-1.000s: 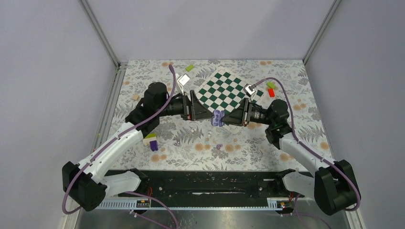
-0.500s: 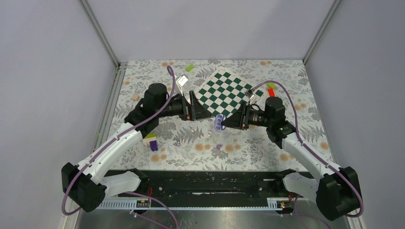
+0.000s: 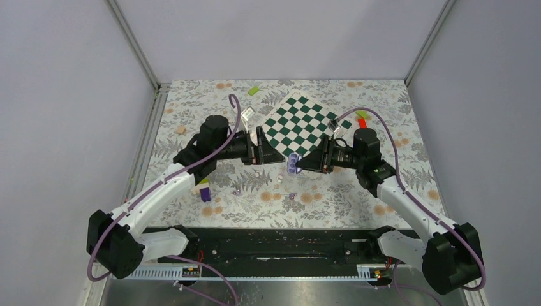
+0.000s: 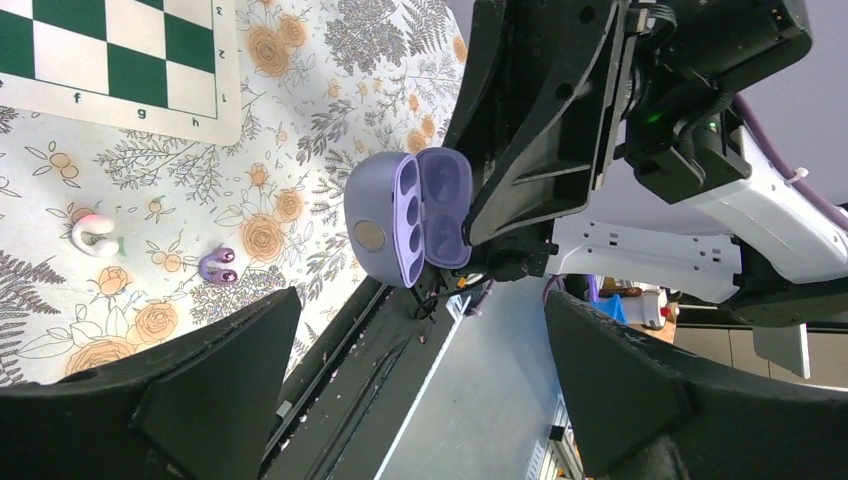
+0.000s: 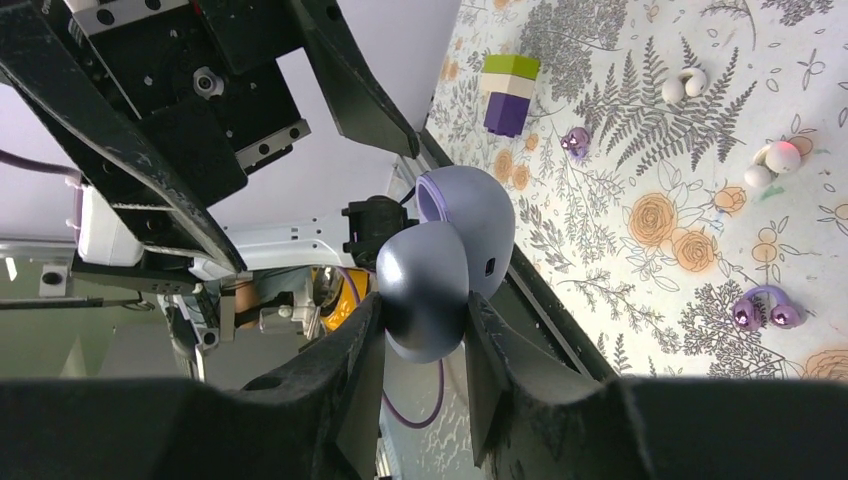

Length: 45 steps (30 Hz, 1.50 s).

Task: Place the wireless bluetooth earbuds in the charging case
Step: Pass from the right arm to the left

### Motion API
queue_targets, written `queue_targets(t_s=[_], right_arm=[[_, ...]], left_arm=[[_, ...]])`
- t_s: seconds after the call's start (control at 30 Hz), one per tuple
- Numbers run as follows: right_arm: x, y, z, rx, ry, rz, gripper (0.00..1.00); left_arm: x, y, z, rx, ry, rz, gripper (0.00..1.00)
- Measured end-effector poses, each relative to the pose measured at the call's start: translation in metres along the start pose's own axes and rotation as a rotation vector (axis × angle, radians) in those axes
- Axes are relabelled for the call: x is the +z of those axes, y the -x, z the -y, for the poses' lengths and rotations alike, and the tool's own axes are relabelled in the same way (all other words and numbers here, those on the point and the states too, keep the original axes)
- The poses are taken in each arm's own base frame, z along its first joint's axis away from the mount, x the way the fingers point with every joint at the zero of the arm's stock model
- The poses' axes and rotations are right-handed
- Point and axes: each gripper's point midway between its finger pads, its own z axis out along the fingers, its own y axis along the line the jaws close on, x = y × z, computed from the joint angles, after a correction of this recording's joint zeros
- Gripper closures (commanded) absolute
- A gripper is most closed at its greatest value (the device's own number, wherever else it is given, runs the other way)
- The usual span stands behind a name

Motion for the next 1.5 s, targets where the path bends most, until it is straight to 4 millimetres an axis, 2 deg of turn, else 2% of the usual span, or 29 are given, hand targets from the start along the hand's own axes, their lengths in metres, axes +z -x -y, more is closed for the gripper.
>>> queue_targets(t_s=[0.4, 0.63, 0.87, 1.5], right_arm=[[0.0, 0.005, -0.003, 0.049, -0.037, 0.003, 1.0], [0.005, 0.009, -0.003, 0.093, -0.021, 0.002, 1.0], [0.007, 0.015, -0.01, 0.103, 0.014, 0.014, 1.0], [0.007, 0.017, -0.018, 0.108, 0.043, 0.013, 1.0]], left_arm=[[0.009, -0.004, -0.008, -0.011, -0.005, -0.036, 0.11], [0.012, -0.006, -0.002, -0.011, -0.054, -0.048, 0.13], [0.013, -0.011, 0.001, -0.013, -0.081, -0.067, 0.2], [0.018, -0.014, 0.001, -0.012, -0.088, -0.081, 0.21]])
